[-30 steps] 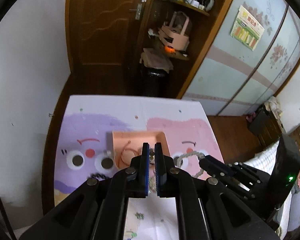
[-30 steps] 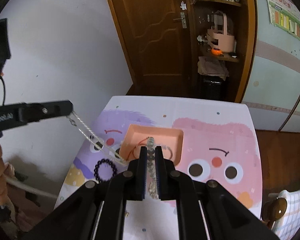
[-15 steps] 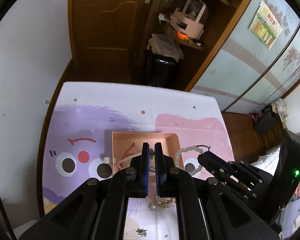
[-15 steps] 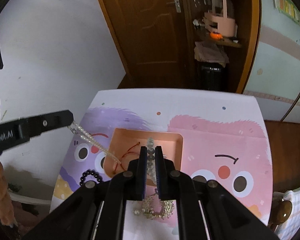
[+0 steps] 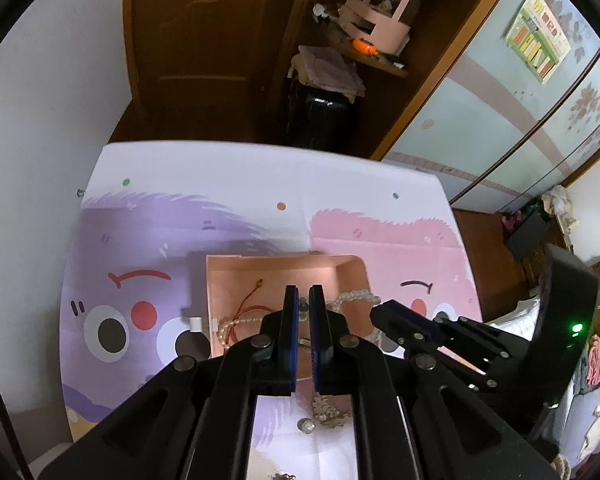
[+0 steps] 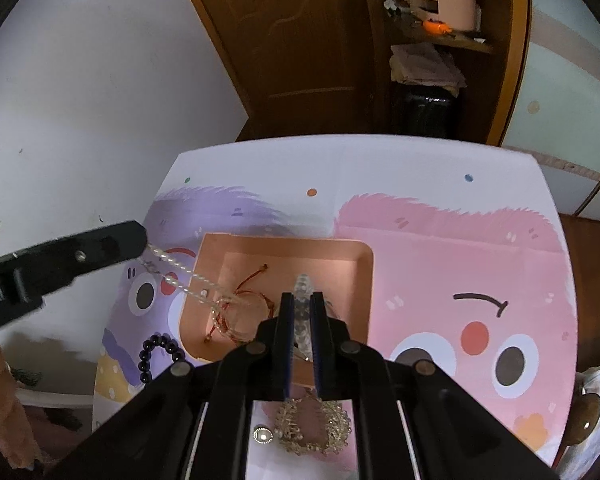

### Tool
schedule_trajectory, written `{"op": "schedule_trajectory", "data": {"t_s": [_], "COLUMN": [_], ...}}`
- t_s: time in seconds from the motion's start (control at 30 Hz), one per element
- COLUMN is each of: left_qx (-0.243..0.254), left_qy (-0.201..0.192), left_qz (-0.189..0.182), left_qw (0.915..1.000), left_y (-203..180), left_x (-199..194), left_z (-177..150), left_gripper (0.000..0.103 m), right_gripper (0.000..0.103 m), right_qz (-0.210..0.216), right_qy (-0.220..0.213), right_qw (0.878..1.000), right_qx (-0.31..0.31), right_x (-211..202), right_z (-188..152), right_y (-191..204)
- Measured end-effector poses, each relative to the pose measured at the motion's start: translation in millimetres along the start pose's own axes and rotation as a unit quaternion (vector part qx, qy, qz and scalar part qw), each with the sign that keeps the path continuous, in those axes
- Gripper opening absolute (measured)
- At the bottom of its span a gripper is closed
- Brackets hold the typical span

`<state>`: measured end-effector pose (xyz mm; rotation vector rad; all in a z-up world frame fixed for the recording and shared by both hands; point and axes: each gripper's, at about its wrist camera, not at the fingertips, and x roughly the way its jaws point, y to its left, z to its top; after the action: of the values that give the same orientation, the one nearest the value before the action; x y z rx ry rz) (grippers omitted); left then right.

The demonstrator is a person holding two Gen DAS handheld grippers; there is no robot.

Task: Organize jewelry
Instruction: 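Carry the pearl necklace with left tool while right tool carries the pearl bracelet to the box, then open the left tool over the box dropping the necklace while the right tool releases the bracelet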

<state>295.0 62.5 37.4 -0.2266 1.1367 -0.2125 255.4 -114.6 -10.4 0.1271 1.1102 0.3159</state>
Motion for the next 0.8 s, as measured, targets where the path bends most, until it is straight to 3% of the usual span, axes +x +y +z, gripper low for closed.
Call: {"op": "schedule_trajectory", "data": {"t_s": [0.4,0.57,0.8], "left_qx": [0.003,0.014,0.010], "left_qy": [0.067,0.062,0.056], "left_qz": [0.038,0.046,0.044], "left_qw": [0.9970,0.9969,0.9974], "left_y": [22.0,22.2,24.0], "left_x": [65.0,63.4,50.7], "left_z": [-34.2,-45.7,-52.2], "left_gripper": [0.006,0.022,0.027], "right_gripper": [0.008,0.008,0.008], "right_qz": [0.018,0.017,0.019], "right_qy": [0.024,0.034,0.032], "right_qw": [1.000,0.999,0.999], "right_qx": [-0.006,-0.007,-0.010], "right_x": [20.7,30.7,33.8], "right_z": [-1.9,-2.4,-0.3], "right_y": [2.1,1.9,2.9]}}
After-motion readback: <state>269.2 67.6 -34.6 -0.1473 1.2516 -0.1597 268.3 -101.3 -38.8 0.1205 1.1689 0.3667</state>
